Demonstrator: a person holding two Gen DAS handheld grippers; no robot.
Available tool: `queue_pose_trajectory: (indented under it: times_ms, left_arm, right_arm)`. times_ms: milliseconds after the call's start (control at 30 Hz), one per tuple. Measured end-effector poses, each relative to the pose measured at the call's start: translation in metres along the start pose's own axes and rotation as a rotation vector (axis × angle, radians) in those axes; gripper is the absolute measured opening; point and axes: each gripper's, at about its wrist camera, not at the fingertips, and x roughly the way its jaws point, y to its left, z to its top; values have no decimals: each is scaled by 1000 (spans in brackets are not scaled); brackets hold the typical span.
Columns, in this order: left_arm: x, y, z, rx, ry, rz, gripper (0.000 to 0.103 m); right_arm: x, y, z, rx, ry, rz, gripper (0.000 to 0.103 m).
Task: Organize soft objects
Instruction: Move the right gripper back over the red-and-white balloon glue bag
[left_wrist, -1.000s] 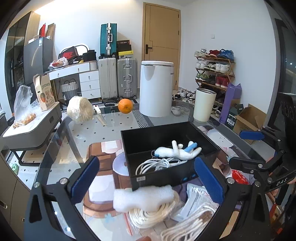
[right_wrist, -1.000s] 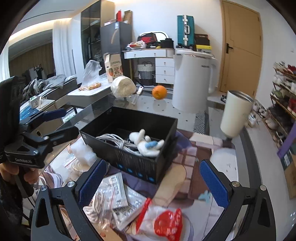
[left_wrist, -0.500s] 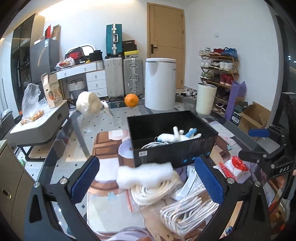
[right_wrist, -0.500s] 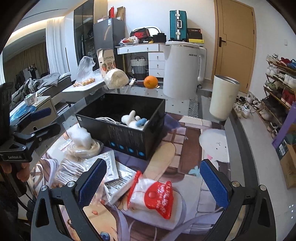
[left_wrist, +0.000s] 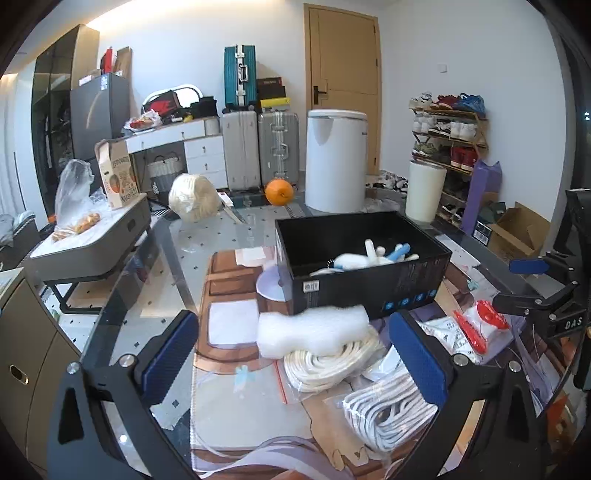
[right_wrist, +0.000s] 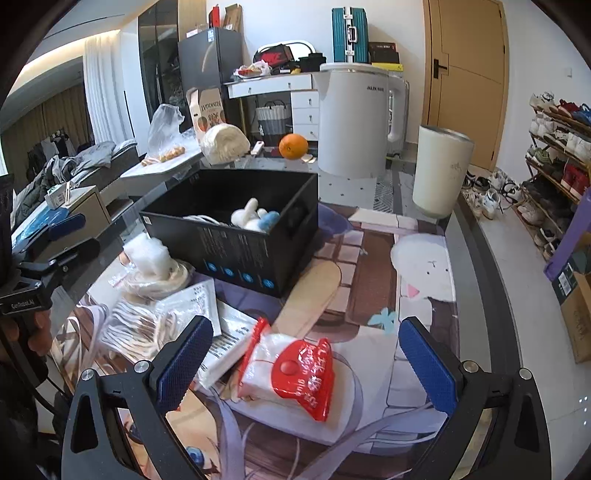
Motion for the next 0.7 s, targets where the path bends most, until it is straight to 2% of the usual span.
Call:
queue_pose_trajectory:
  times_ms: [367, 700]
  left_arm:
    - [11, -3, -8, 5, 37, -23, 103]
    - [14, -9, -12, 20, 61, -76, 103]
  right_arm:
    - [21, -1, -10, 12, 87, 16, 102]
    - [39, 1, -19, 0, 157, 1, 102]
